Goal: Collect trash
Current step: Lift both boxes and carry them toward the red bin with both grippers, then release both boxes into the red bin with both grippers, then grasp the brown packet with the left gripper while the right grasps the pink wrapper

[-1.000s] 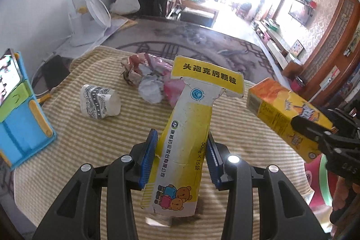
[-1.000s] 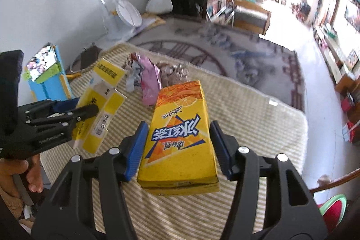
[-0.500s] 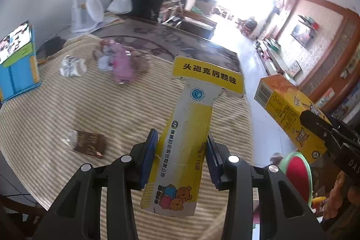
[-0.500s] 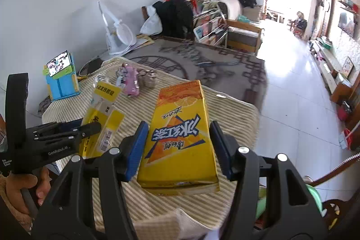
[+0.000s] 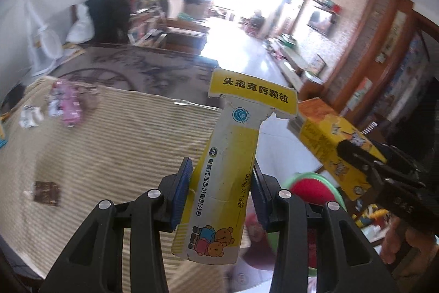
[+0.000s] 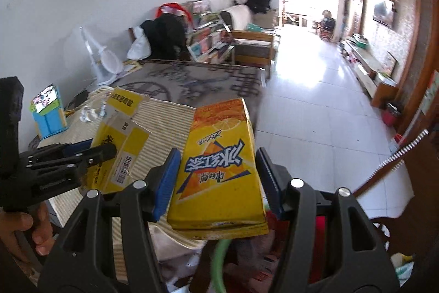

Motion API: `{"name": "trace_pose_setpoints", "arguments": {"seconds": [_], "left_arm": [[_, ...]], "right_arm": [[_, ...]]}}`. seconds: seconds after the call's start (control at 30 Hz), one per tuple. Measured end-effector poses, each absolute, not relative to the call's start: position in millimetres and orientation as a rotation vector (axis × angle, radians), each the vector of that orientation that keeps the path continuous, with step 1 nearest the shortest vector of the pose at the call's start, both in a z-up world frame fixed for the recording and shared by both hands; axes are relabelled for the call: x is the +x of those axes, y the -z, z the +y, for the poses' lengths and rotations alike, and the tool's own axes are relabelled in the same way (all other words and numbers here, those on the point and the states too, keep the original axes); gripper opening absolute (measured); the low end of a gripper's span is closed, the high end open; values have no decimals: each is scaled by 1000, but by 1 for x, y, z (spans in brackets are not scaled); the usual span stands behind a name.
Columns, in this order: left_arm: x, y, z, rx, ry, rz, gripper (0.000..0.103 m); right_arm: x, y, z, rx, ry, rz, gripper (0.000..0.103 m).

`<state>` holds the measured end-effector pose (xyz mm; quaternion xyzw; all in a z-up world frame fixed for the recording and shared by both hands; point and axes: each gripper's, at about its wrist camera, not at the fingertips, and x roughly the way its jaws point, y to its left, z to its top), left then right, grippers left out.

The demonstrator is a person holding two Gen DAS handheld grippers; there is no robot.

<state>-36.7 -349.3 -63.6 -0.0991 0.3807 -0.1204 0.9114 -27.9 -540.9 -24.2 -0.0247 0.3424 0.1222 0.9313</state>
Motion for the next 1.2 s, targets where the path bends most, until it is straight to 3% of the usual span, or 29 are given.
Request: {"name": "trace_pose_setpoints", "arguments": {"seconds": [0.4, 0.43, 0.47, 0.5, 0.57, 0.87, 1.2], "left_arm": [[-41, 101, -481, -53, 579, 921, 40], [-39, 107, -487, -49, 599, 941, 49], [-37, 112, -492, -39, 599, 956, 73], [-34, 115, -491, -28, 587, 958, 81], [-34, 114, -487, -30, 572, 935, 82], [-35, 73, -382, -89, 287, 762, 82], [-60, 76, -207, -223, -124, 744, 82]], "right_arm": [[-48, 84, -647, -24, -53, 919, 56], [-49, 88, -649, -31, -51, 933, 57], [-50, 91, -650, -41, -34, 939, 67], [-50, 92, -650, -52, -8, 935, 73], [-49, 87, -646, -49, -5, 912, 77], [-22, 44, -555, -13, -266, 746, 77], [22, 45, -398, -72, -591, 761, 77]]}}
